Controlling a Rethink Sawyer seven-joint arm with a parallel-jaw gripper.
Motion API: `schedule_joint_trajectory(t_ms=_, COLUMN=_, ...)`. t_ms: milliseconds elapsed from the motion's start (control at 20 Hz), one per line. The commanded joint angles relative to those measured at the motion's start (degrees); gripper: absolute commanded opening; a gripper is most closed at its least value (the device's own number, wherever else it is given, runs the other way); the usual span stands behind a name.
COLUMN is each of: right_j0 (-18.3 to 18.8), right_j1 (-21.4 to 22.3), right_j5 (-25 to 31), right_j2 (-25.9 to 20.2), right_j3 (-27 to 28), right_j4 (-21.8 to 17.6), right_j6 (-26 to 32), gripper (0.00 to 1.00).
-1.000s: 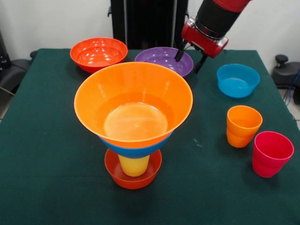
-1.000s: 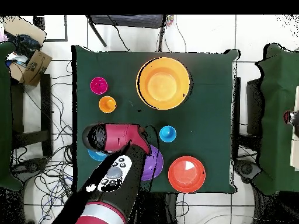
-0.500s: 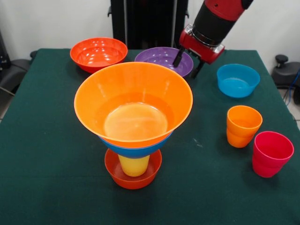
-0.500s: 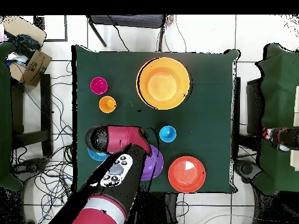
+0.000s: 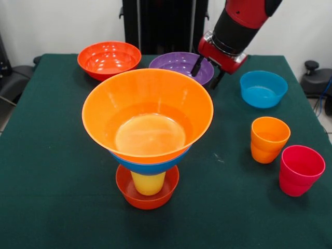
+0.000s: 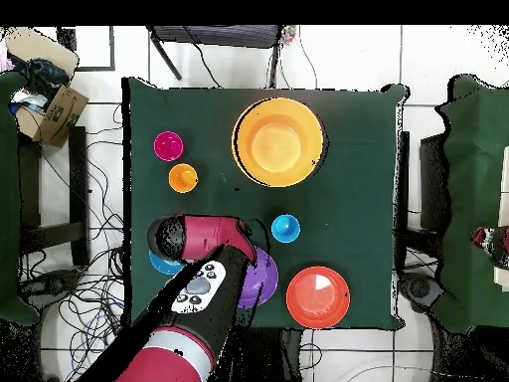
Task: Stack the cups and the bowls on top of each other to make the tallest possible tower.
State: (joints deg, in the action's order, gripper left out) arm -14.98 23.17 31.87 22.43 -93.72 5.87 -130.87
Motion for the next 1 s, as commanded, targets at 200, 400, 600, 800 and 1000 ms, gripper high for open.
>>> schedule_joint_trajectory(t_ms=200, right_j0=-1.6, right_j1=-2.4, right_j5=-2.7, right_j2=-3.1, right_j3=-1.8, right_j4=2.3, right_j6=-11.9, gripper=1.0)
schedule_joint_trajectory(t_ms=400, right_j0=-1.5, right_j1=-3.0, right_j5=-3.0, right_j2=-3.3, right_j3=-1.7, right_j4=2.5, right_j6=-11.9, gripper=1.0)
schedule_joint_trajectory(t_ms=600, right_j0=-1.5, right_j1=-3.4, right_j5=-3.1, right_j2=-3.6, right_j3=-1.6, right_j4=2.8, right_j6=-12.0, gripper=1.0)
schedule_joint_trajectory(t_ms=800, right_j0=-1.6, right_j1=-3.4, right_j5=-3.3, right_j2=-3.6, right_j3=-1.9, right_j4=3.1, right_j6=-12.0, gripper=1.0)
schedule_joint_trajectory(t_ms=1000, right_j0=-1.7, right_j1=-3.8, right_j5=-3.4, right_j2=-3.5, right_j3=-2.0, right_j4=3.4, right_j6=-12.1, gripper=1.0)
